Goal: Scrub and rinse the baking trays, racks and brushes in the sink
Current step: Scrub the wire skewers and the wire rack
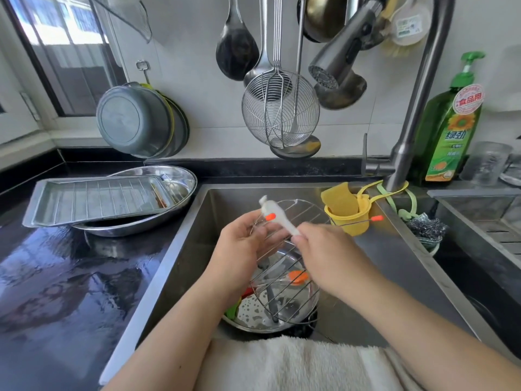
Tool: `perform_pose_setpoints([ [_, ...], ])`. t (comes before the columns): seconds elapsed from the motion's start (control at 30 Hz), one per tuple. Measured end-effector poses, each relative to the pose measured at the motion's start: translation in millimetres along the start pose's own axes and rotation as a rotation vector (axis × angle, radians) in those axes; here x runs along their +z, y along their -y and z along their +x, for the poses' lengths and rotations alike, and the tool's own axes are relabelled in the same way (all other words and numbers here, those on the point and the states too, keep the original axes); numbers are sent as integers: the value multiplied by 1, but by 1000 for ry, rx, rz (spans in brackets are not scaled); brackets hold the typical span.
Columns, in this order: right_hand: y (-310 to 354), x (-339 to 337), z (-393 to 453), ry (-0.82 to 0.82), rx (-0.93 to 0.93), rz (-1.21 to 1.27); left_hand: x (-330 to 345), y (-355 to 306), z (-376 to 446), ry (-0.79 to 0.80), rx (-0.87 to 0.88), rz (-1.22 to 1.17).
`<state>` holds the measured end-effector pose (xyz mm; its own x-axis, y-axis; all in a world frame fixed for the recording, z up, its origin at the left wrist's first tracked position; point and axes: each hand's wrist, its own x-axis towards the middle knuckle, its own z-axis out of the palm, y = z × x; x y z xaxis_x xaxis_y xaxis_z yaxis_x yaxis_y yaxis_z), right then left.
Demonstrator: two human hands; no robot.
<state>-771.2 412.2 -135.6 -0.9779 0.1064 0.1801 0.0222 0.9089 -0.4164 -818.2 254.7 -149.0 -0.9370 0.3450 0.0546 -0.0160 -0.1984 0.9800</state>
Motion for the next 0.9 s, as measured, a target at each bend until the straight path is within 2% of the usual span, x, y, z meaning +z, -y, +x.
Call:
perform_pose_setpoints([
  [0.07, -7, -6, 4, -64, 96, -26, 0, -1, 1, 9, -45, -86],
  [0.2, 13, 5, -11, 91, -102, 67, 0, -4, 1, 1, -74, -197],
  [0.23, 14, 5, -13, 106, -102, 68, -1, -5, 1, 0, -86, -230],
  [0.37, -6, -8, 2, -55, 94, -32, -1, -7, 0, 62, -123, -273],
  [0.53, 14, -1, -16, 101, -87, 12, -1, -7, 1, 14, -125, -296],
  [0.7, -24, -13, 5, -121, 177, -79, -1, -8, 0, -2, -111, -350],
  [0.9, -8, 1, -5, 28, 60, -24, -4, -10, 3, -60, -80, -424],
])
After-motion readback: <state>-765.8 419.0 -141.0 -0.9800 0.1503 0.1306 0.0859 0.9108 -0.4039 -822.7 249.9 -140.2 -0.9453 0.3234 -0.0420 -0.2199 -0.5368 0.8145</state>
